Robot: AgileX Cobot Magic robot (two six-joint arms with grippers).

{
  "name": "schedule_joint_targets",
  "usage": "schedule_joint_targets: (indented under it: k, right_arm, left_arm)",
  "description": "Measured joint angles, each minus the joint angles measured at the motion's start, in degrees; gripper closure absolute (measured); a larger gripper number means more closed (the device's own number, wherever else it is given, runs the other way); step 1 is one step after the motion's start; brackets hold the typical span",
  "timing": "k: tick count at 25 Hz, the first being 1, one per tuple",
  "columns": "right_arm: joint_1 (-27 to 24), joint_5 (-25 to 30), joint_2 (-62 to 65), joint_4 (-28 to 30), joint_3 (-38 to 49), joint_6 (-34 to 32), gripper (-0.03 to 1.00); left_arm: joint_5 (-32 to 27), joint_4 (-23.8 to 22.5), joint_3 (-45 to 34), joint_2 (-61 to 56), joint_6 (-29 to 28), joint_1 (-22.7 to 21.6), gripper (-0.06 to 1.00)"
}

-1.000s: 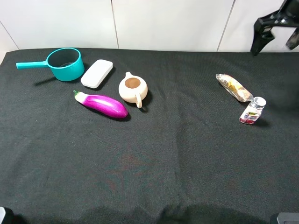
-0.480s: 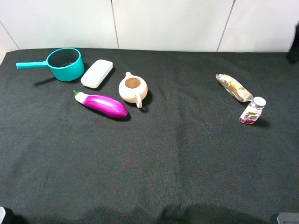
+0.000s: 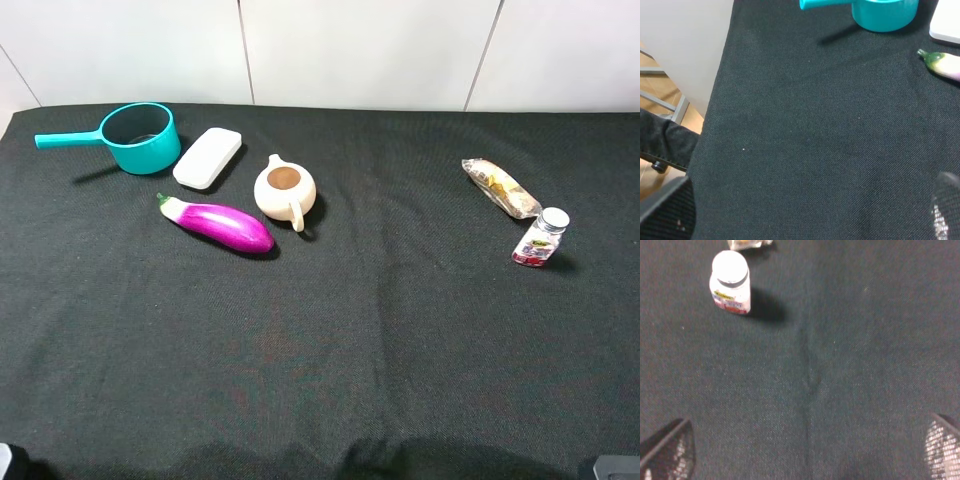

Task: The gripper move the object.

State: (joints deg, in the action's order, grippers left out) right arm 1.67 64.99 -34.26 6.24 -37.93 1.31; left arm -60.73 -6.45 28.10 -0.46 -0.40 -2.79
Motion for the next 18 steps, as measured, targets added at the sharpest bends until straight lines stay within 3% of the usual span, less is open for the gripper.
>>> schedule_joint_targets:
  k: [8,18]
  right_arm:
    - [0.0,0.1,23.3,-0.3,7.1,0.0,0.27]
    - [0.0,-4.1,32.5,-4.8,8.2,3.9,0.27]
  left_arm:
    - [0.0,0.0,0.0,0.0,0.0,0.0,-0.05]
    - [0.0,0.0,0.0,0.0,0.0,0.0,-0.05]
